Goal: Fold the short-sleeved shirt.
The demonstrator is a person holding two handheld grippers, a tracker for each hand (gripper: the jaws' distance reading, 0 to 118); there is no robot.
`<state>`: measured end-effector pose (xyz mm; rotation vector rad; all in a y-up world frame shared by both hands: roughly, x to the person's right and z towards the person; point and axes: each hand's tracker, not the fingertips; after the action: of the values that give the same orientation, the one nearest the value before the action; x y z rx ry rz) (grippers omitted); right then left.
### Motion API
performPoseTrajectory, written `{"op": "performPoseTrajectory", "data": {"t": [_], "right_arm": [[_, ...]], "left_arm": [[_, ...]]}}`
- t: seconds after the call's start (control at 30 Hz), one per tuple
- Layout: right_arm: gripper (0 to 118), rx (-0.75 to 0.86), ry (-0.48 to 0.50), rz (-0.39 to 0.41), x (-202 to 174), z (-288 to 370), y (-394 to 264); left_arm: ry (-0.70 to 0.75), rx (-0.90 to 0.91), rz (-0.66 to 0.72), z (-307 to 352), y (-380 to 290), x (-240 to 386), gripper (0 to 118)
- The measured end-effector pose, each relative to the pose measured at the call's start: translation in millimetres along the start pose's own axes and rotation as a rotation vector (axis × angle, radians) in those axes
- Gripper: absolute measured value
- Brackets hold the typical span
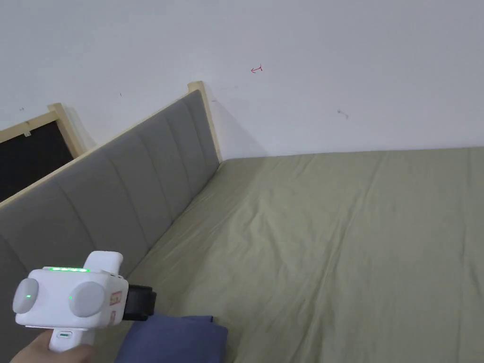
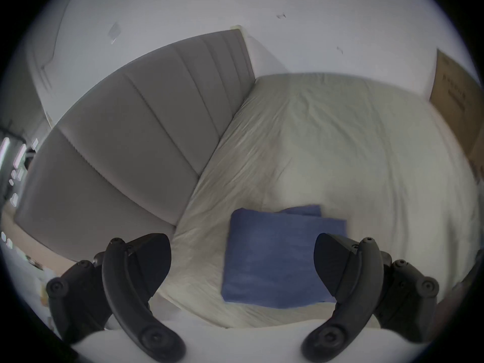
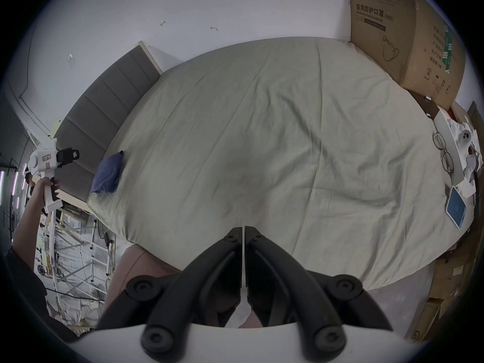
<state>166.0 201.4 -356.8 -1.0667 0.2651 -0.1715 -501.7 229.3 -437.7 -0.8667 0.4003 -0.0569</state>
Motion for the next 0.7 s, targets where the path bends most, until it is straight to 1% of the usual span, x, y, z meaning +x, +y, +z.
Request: {"op": "performPoseTrajectory", "data": {"t": [0.03, 0.07, 0.1, 0.13, 0.17, 0.2, 0.27, 0.3, 0.4, 0.43, 0.47, 0.5, 0.53, 0.57, 0.63, 0.67, 0.7], "right_arm": [[2, 0.008, 0.001, -0.008, 2.5, 0.4, 0.3], [2, 0.017, 0.000, -0.016, 4.8, 1.2, 0.8], [2, 0.030, 0.000, -0.026, 4.0, 2.3, 1.0], [2, 0.039, 0.002, -0.030, 5.6, 3.8, 2.3], [2, 0.044, 0.003, -0.031, 6.8, 5.6, 4.2], [2, 0.047, 0.003, -0.030, 7.1, 7.3, 6.4], [2, 0.054, 0.000, -0.020, 1.3, 14.1, 11.4], [2, 0.065, 0.001, -0.011, -0.7, 19.0, 13.9], [2, 0.137, 0.062, 0.009, -14.4, 42.7, 24.3], [2, 0.187, 0.080, -0.004, -17.3, 53.7, 27.6], [2, 0.246, 0.100, -0.011, -20.1, 63.9, 30.3], [2, 0.316, 0.115, -0.005, -37.5, 78.9, 32.0], [2, 0.408, 0.105, 0.026, -44.8, 90.4, 32.6], [2, 0.509, 0.070, 0.056, -51.2, 100.3, 32.6], [2, 0.694, -0.020, 0.121, -63.3, 120.1, 29.7], [2, 0.781, -0.044, 0.131, -66.8, 127.0, 26.6], [2, 0.869, -0.065, 0.146, -69.7, 133.0, 22.9]], "left_arm": [[-0.070, 0.004, 0.013, 8.1, 3.7, -9.7, 75], [-0.123, 0.037, 0.005, 14.3, -4.9, -1.1, 31], [-0.154, 0.080, -0.006, 23.2, -17.3, 12.9, 2], [-0.165, 0.102, -0.012, 31.4, -30.8, 29.5, 1], [-0.184, 0.112, -0.023, 85.6, -7.8, 13.1, 1], [-0.215, 0.135, -0.030, 99.3, -16.0, 18.9, 1], [-0.389, 0.168, -0.020, 124.5, -32.1, 31.8, 1], [-0.437, 0.191, -0.009, 130.7, -26.9, 83.9, 1], [-0.505, 0.280, 0.030, 180.1, -45.6, 128.8, 1], [-0.542, 0.324, 0.060, 194.4, -35.0, 155.5, 1], [-0.584, 0.369, 0.087, 209.9, -36.6, 164.9, 1], [-0.585, 0.439, 0.108, 228.2, -41.0, 174.6, 1], [-0.571, 0.525, 0.128, 247.7, -48.3, 183.8, 1], [-0.552, 0.609, 0.125, 243.6, -32.8, 187.3, 1], [-0.501, 0.755, 0.082, 273.2, -43.0, 202.4, 1], [-0.463, 0.802, 0.072, 246.9, -24.7, 180.3, 1], [-0.440, 0.849, 0.078, 246.9, -27.2, 186.3, 1]]}}
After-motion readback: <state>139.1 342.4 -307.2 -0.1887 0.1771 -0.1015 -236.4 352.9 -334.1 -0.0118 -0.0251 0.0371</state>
